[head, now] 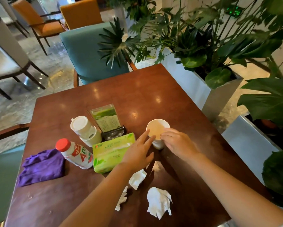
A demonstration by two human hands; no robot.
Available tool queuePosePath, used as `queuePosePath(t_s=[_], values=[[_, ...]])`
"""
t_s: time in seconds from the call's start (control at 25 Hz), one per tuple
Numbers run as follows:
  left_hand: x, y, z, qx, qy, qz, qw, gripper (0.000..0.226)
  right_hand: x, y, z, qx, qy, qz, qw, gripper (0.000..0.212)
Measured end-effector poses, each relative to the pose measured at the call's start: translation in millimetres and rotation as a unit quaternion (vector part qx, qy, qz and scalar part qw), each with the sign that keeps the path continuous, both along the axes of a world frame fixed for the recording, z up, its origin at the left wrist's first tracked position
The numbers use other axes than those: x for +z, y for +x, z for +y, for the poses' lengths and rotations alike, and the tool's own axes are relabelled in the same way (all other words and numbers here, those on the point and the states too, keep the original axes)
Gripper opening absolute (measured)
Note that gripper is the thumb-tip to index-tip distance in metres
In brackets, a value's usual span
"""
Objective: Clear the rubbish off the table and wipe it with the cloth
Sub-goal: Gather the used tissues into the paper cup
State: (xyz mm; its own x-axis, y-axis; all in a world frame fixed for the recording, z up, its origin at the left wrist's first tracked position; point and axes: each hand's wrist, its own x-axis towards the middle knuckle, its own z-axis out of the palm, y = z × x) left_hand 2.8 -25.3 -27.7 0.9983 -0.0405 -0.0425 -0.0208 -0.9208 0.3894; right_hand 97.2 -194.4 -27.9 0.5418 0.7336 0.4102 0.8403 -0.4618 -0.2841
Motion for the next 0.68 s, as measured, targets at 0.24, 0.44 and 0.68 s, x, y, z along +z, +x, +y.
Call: queuePosePath(t_s=[0.24, 0.44, 0.68], values=[[14, -59, 4, 0.103, -0.232, -0.112, 0.961, 0.071, 24, -41, 12, 0.03, 0.064, 0.088, 0.994, 0.015], [23, -112, 7, 0.231, -0.385, -0.092, 0.889, 0.083, 49, -96, 27, 0.078, 0.065, 0.089, 0.991, 0.01], [29, -142, 28, 0.216, -0.448, -0.066, 0.865, 0.076, 75, -145, 39, 0.061, 0.127, 0.161, 0.977, 0.009]])
